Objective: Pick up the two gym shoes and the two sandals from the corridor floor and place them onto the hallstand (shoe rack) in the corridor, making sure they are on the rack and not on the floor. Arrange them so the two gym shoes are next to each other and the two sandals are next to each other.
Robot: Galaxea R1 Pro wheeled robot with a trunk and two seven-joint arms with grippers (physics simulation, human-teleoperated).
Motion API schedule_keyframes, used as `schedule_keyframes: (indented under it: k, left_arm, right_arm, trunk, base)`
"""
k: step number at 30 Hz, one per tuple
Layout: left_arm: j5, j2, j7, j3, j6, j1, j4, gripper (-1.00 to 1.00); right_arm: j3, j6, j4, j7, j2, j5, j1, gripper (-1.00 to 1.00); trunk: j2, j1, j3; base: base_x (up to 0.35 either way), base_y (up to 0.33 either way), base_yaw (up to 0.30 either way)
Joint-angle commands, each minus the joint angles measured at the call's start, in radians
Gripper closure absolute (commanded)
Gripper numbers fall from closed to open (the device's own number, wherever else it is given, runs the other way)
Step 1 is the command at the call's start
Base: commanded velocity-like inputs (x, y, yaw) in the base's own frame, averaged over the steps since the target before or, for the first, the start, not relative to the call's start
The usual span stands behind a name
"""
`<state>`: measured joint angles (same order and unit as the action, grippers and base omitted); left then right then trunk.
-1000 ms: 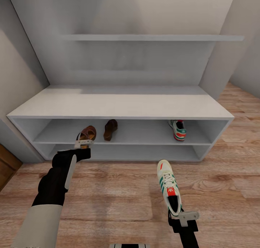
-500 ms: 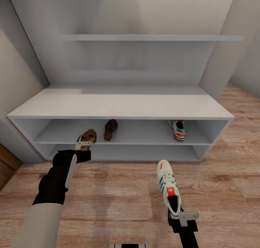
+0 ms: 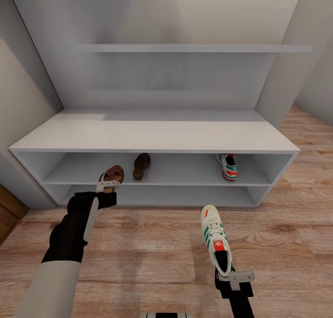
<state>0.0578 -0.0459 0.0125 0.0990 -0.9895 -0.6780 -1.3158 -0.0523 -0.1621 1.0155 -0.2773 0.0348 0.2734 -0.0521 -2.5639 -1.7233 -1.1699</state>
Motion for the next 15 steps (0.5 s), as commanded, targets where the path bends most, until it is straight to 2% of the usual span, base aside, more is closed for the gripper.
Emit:
schedule_keyframes:
  k: [1,8,15]
  left_arm:
    - [0.002,0.0,0.002,0.0,0.0,0.0,0.001,1.0]
    - [0.002,0.001,0.001,-0.001,0.002,0.002,0.01,1.0]
    - [0.009,0.001,-0.001,-0.001,0.008,0.003,0.057,1.0]
  right_arm:
    - [0.0,0.0,0.0,0.0,0.0,-0.002,0.0,1.0]
    - [0.0,0.0,0.0,0.0,0.002,-0.002,0.0,1.0]
    - [0.0,0.0,0.0,0.0,0.002,-0.001,0.0,1.0]
  trunk:
    - [0.0,0.0,0.0]
    - [0.0,0.0,0.0]
    - [0.0,0.0,0.0]
  base:
    - [0.0,0.0,0.0]
    - [0.0,0.0,0.0]
    - [0.0,0.0,0.0]
